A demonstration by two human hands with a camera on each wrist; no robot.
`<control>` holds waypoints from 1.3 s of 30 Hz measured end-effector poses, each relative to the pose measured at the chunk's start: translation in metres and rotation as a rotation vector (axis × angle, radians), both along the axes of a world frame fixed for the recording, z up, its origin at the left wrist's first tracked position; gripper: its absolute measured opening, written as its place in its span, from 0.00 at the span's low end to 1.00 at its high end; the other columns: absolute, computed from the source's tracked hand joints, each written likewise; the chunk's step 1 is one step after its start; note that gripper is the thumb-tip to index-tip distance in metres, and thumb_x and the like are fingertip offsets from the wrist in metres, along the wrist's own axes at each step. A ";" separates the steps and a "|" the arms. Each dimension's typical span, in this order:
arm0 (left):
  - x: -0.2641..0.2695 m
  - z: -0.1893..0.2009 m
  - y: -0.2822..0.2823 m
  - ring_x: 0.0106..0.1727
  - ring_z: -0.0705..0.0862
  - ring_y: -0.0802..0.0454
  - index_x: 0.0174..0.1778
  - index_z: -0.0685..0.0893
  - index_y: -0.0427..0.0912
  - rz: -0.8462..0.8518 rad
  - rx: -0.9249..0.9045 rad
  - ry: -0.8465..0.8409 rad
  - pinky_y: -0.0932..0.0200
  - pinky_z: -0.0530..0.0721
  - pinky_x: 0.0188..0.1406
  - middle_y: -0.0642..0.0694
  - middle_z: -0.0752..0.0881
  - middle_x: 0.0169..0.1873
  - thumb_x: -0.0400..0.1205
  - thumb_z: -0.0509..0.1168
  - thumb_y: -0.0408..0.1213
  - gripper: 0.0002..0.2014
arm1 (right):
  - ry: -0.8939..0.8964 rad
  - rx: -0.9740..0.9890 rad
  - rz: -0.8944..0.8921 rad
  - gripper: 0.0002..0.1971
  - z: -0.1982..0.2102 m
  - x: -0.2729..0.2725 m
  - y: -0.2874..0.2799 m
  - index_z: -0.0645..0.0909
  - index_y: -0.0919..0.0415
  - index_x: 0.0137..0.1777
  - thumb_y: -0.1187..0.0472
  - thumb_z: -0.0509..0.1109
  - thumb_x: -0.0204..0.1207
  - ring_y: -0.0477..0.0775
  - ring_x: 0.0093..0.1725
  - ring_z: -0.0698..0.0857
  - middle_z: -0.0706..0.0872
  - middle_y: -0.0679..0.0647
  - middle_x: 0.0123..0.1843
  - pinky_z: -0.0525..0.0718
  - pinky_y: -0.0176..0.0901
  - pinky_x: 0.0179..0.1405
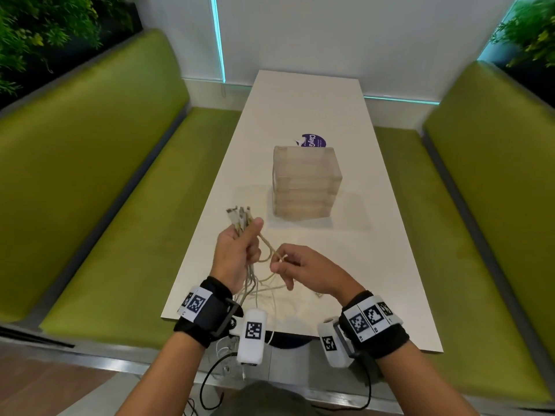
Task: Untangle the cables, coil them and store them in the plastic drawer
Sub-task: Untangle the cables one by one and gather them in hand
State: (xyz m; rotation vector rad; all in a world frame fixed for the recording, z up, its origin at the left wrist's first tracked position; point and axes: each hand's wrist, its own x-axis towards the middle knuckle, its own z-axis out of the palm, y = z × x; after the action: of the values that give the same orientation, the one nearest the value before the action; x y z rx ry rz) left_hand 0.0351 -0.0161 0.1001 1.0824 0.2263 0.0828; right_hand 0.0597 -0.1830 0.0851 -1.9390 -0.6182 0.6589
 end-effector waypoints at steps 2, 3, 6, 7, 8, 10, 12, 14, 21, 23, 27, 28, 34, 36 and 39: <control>0.003 0.005 0.012 0.18 0.57 0.59 0.32 0.73 0.45 0.095 -0.095 -0.019 0.65 0.56 0.15 0.55 0.62 0.18 0.81 0.65 0.36 0.12 | 0.045 -0.116 0.062 0.08 -0.015 0.000 -0.007 0.79 0.52 0.43 0.53 0.64 0.82 0.47 0.37 0.85 0.85 0.48 0.34 0.81 0.47 0.51; 0.005 0.007 0.019 0.18 0.57 0.60 0.34 0.76 0.43 0.141 -0.131 -0.023 0.65 0.55 0.16 0.56 0.62 0.17 0.83 0.62 0.36 0.11 | 0.028 -0.147 0.083 0.10 -0.022 0.000 -0.012 0.79 0.52 0.41 0.54 0.62 0.82 0.46 0.39 0.85 0.85 0.48 0.35 0.80 0.46 0.52; 0.008 0.010 0.041 0.17 0.57 0.61 0.38 0.78 0.41 0.241 -0.157 -0.042 0.63 0.52 0.17 0.57 0.61 0.16 0.85 0.59 0.39 0.11 | -0.004 -0.113 0.008 0.13 -0.036 0.003 -0.031 0.79 0.54 0.37 0.59 0.60 0.83 0.48 0.41 0.84 0.83 0.48 0.36 0.78 0.43 0.52; 0.007 0.008 0.046 0.17 0.57 0.61 0.38 0.78 0.41 0.252 -0.139 -0.035 0.63 0.52 0.17 0.57 0.61 0.16 0.85 0.59 0.40 0.11 | -0.010 -0.091 -0.044 0.13 -0.038 0.005 -0.036 0.80 0.55 0.37 0.60 0.60 0.83 0.49 0.41 0.84 0.83 0.48 0.35 0.78 0.44 0.53; 0.006 0.005 0.048 0.17 0.58 0.60 0.38 0.78 0.40 0.246 -0.096 -0.017 0.63 0.52 0.17 0.57 0.61 0.16 0.85 0.60 0.39 0.11 | -0.022 -0.068 -0.095 0.13 -0.038 0.006 -0.039 0.81 0.55 0.38 0.61 0.60 0.84 0.49 0.40 0.84 0.82 0.48 0.33 0.78 0.44 0.52; 0.003 -0.003 0.043 0.18 0.59 0.59 0.38 0.80 0.40 0.173 0.086 0.044 0.64 0.56 0.16 0.56 0.63 0.16 0.84 0.62 0.38 0.10 | -0.063 -0.016 -0.189 0.13 -0.032 0.009 -0.041 0.83 0.57 0.40 0.62 0.60 0.84 0.46 0.33 0.81 0.80 0.47 0.27 0.77 0.38 0.45; -0.001 -0.009 0.029 0.19 0.61 0.57 0.39 0.82 0.39 0.020 0.307 0.102 0.65 0.61 0.17 0.56 0.65 0.17 0.83 0.63 0.39 0.10 | -0.109 0.035 -0.254 0.12 -0.016 0.010 -0.035 0.85 0.58 0.40 0.60 0.62 0.83 0.43 0.28 0.74 0.75 0.44 0.25 0.72 0.33 0.34; -0.005 -0.011 0.011 0.21 0.61 0.56 0.42 0.83 0.36 -0.130 0.405 0.125 0.65 0.62 0.17 0.54 0.66 0.19 0.83 0.64 0.40 0.10 | -0.178 0.058 -0.289 0.12 0.002 0.011 -0.024 0.85 0.58 0.39 0.57 0.66 0.81 0.41 0.26 0.70 0.73 0.43 0.24 0.69 0.30 0.30; -0.009 -0.006 -0.013 0.20 0.57 0.57 0.45 0.81 0.33 -0.292 0.283 0.066 0.61 0.54 0.20 0.53 0.61 0.21 0.81 0.65 0.41 0.12 | -0.459 -0.033 -0.359 0.10 0.024 0.014 -0.004 0.88 0.53 0.41 0.53 0.68 0.80 0.43 0.27 0.75 0.83 0.44 0.26 0.75 0.42 0.32; -0.010 -0.006 -0.011 0.19 0.57 0.57 0.39 0.79 0.36 -0.240 0.248 0.068 0.61 0.55 0.19 0.54 0.63 0.19 0.79 0.67 0.41 0.10 | -0.410 0.011 -0.350 0.10 0.024 0.012 -0.001 0.88 0.55 0.42 0.53 0.68 0.80 0.45 0.28 0.76 0.83 0.46 0.27 0.75 0.42 0.33; -0.001 0.003 0.005 0.15 0.63 0.59 0.29 0.77 0.43 0.115 0.052 0.151 0.66 0.62 0.12 0.54 0.68 0.15 0.83 0.63 0.34 0.14 | -0.144 -0.078 -0.201 0.07 0.017 0.007 -0.007 0.81 0.55 0.47 0.53 0.66 0.81 0.43 0.27 0.78 0.80 0.45 0.26 0.76 0.38 0.34; 0.002 0.006 0.016 0.15 0.64 0.59 0.30 0.77 0.43 0.229 -0.004 0.163 0.67 0.63 0.11 0.54 0.69 0.14 0.83 0.63 0.34 0.14 | -0.107 -0.124 -0.150 0.07 0.011 0.005 -0.013 0.80 0.55 0.49 0.53 0.64 0.81 0.44 0.28 0.81 0.82 0.46 0.27 0.78 0.40 0.38; 0.008 0.007 0.062 0.16 0.64 0.59 0.32 0.73 0.44 0.420 0.033 0.146 0.66 0.63 0.14 0.56 0.67 0.15 0.83 0.64 0.35 0.12 | -0.039 0.107 -0.216 0.07 -0.005 -0.007 -0.043 0.79 0.58 0.53 0.63 0.59 0.85 0.47 0.26 0.75 0.76 0.48 0.26 0.77 0.38 0.35; 0.004 0.000 0.051 0.17 0.62 0.59 0.32 0.72 0.45 0.280 0.121 0.123 0.65 0.62 0.15 0.56 0.65 0.16 0.83 0.63 0.35 0.14 | -0.080 0.118 -0.174 0.09 -0.001 -0.007 -0.040 0.82 0.58 0.49 0.64 0.60 0.84 0.45 0.27 0.72 0.75 0.47 0.26 0.73 0.35 0.31; -0.002 -0.008 0.022 0.19 0.63 0.56 0.36 0.75 0.42 0.029 0.342 0.104 0.63 0.63 0.17 0.54 0.66 0.17 0.83 0.64 0.38 0.11 | -0.154 0.074 -0.111 0.09 0.010 -0.005 -0.028 0.83 0.54 0.46 0.62 0.63 0.83 0.44 0.30 0.74 0.77 0.46 0.28 0.74 0.33 0.32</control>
State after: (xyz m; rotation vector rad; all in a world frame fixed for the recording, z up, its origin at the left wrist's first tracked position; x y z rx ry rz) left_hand 0.0331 0.0058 0.0923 1.4263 0.3299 0.0937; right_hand 0.0551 -0.2114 0.0947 -1.9515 -0.6158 0.4140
